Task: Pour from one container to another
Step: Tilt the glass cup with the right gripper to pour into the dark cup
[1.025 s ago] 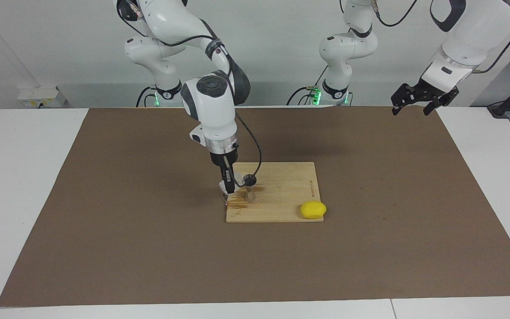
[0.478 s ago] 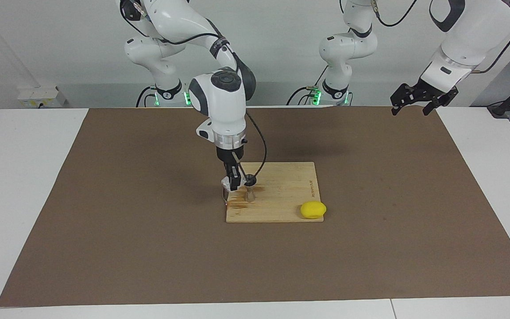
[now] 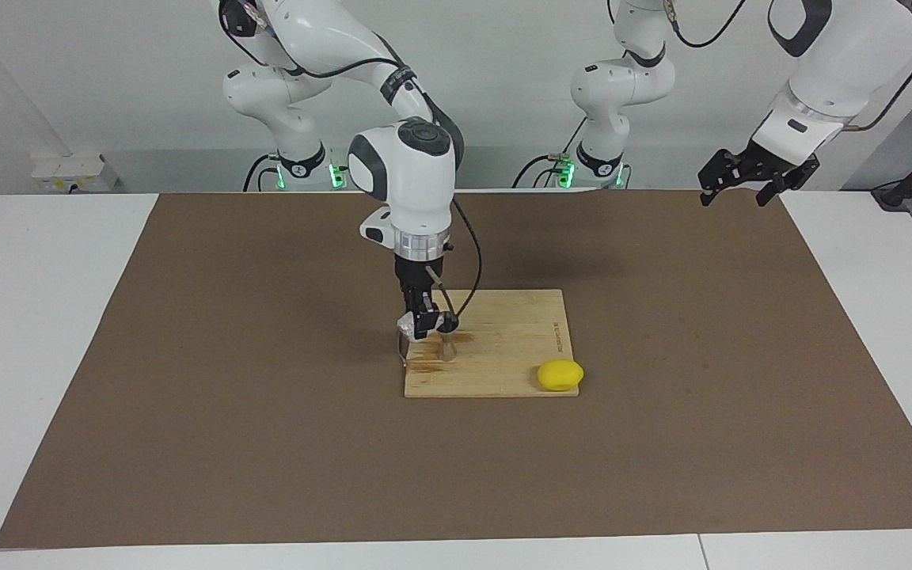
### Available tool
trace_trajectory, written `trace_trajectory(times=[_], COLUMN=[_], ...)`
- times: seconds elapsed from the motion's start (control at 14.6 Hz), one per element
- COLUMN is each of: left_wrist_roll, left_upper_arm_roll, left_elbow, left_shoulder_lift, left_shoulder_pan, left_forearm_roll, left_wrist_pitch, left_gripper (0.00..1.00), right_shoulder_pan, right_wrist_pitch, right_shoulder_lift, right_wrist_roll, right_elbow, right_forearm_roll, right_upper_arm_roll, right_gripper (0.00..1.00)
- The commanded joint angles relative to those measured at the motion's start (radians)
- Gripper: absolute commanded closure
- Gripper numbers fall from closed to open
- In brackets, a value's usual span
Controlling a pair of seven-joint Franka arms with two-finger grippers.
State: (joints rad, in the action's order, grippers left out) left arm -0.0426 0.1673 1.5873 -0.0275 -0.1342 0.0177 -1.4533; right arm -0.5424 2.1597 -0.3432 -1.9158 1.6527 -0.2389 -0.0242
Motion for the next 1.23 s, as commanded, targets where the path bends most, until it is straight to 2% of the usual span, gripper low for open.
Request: trace_trajectory(times=[0.0, 0.68, 1.16], left_wrist_roll=[-0.007, -0.007, -0.007], left_upper_arm_roll=[0.005, 0.005, 0.005], left_elbow=[0.003, 0.003, 0.003], left_shoulder_lift=[-0.003, -0.002, -0.003], left_shoulder_pan=[-0.007, -0.007, -0.007], left_forearm_roll=[0.005, 0.005, 0.004], left_wrist_pitch=[-0.004, -0.004, -0.004], left_gripper=[0.00, 0.00, 0.00], right_shoulder_pan=[-0.008, -0.021, -0.033], right_wrist_pitch=[-0.018, -0.021, -0.031], right_shoulder_lift=[-0.002, 0.004, 0.004], right_wrist_roll=[-0.043, -0.043, -0.043], right_elbow=[-0.016, -0.016, -0.016], right_forearm_roll=[-0.054, -0.137, -0.137], right_upper_arm_roll=[0.001, 0.007, 0.010], right_gripper=[1.00, 1.00, 1.00])
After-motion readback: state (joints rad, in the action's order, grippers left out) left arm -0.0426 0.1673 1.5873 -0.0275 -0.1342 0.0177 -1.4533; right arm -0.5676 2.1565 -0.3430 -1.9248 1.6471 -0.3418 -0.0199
